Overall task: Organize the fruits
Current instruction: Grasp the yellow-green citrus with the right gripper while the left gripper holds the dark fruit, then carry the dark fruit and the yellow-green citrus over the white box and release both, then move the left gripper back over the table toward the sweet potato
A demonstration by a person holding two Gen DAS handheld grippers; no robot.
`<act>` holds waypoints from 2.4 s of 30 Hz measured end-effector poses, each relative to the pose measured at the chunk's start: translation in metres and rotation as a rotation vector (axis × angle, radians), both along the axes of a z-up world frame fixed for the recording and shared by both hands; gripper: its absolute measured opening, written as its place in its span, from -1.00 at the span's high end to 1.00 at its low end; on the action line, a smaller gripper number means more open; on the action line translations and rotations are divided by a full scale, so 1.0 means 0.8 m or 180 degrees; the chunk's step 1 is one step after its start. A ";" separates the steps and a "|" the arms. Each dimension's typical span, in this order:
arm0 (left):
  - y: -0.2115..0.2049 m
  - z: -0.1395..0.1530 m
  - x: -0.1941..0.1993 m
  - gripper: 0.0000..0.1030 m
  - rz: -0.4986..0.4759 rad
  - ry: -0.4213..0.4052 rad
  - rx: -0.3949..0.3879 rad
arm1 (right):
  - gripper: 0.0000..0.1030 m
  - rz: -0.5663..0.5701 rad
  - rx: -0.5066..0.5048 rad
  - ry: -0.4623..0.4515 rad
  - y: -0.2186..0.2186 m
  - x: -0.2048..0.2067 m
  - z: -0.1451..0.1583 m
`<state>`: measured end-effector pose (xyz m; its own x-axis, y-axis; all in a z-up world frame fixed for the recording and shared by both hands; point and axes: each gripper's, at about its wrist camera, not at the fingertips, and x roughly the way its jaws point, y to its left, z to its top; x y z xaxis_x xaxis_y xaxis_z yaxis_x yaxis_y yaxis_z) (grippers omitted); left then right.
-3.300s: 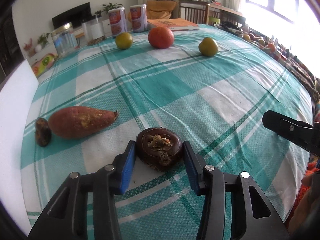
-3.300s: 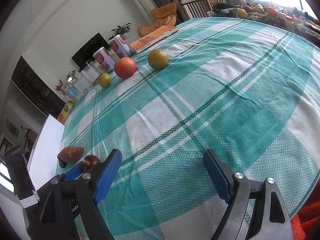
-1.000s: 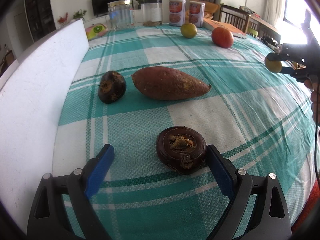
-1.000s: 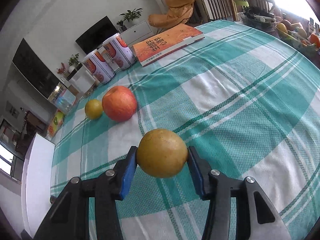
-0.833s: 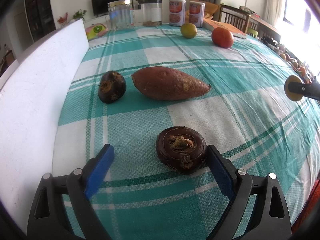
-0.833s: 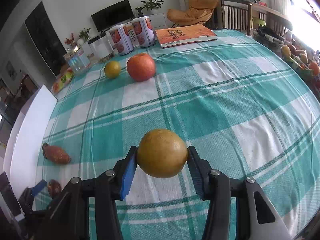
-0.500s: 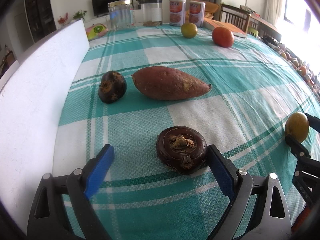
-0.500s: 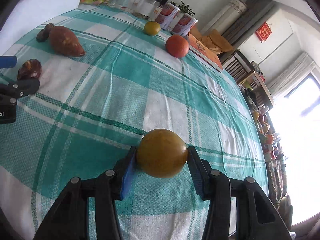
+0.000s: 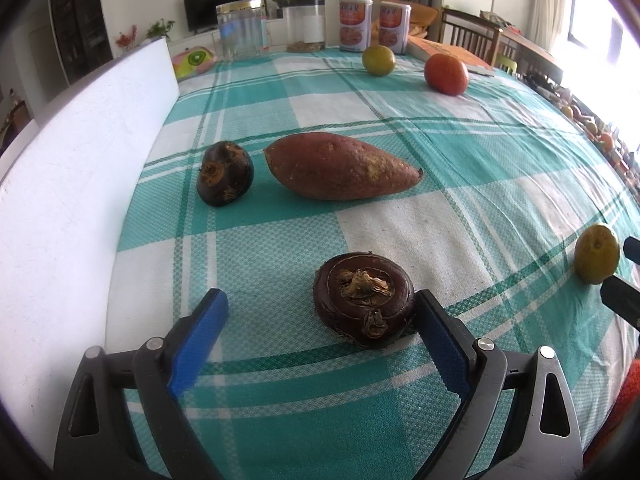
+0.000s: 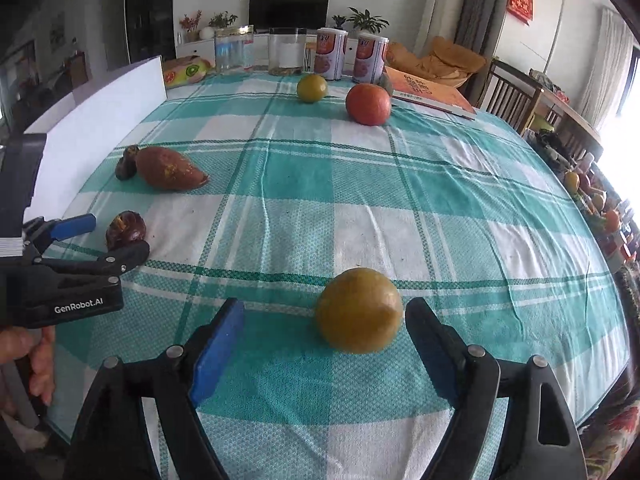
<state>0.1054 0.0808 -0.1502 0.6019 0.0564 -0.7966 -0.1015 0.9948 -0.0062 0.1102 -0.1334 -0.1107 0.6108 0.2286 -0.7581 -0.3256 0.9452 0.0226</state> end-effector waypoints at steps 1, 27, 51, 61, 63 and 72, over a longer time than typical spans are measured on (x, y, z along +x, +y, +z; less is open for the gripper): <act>0.002 0.000 0.000 -0.85 -0.0028 0.0001 -0.0037 | -0.69 -0.0075 0.0208 0.0004 -0.015 -0.003 0.003; -0.014 0.030 -0.039 0.08 -0.0622 -0.0024 -0.0632 | 0.03 -0.0502 0.0519 0.0484 -0.036 0.053 -0.039; 0.285 0.112 -0.155 -0.03 0.1305 -0.0163 -0.0524 | 0.01 0.2223 0.0781 0.0990 0.408 -0.068 0.054; 0.253 0.161 -0.155 -0.60 0.1190 -0.0675 -0.0514 | -0.39 0.1877 0.1183 0.0290 0.332 -0.036 0.106; 0.220 0.168 -0.149 -0.63 0.0887 -0.0725 -0.0602 | -0.68 0.1575 0.1169 0.0029 0.283 -0.030 0.105; 0.045 0.105 -0.087 -0.66 -0.0340 -0.0205 -0.0854 | -0.93 -0.0273 0.0309 -0.0169 0.054 0.040 -0.014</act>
